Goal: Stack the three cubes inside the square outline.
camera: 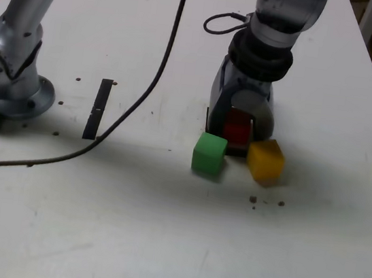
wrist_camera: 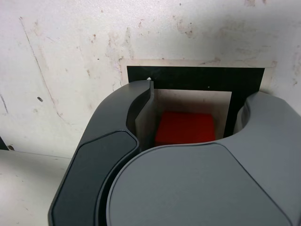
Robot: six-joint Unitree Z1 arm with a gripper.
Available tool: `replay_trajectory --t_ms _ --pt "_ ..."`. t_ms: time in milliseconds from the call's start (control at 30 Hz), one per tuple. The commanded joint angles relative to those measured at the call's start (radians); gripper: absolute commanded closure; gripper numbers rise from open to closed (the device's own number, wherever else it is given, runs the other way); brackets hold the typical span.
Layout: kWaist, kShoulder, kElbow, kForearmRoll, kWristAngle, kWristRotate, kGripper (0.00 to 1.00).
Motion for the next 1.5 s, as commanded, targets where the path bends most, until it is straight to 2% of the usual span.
replay_trajectory --t_ms 0,167,333,467,600,700,833,1033,1233,1467 --pt "0.000 -0.006 -0.003 0.004 0.006 -0.002 0.24" --pt "0.000 -0.018 -0.007 0.020 0.026 -0.017 0.24" --pt "0.000 -0.056 -0.028 0.071 0.082 -0.049 0.24" --pt "0.000 -0.115 -0.052 0.142 0.139 -0.074 0.24" --pt "-0.004 -0.184 -0.068 0.201 0.170 -0.081 0.24" --pt "-0.021 -0.233 -0.079 0.232 0.179 -0.082 0.24" --pt "-0.067 -0.265 -0.109 0.249 0.175 -0.088 0.24" --pt "-0.152 -0.247 -0.182 0.252 0.140 -0.124 0.24" --pt "-0.232 -0.187 -0.283 0.268 0.100 -0.192 0.24" --pt "-0.252 -0.086 -0.367 0.299 0.057 -0.241 0.24"
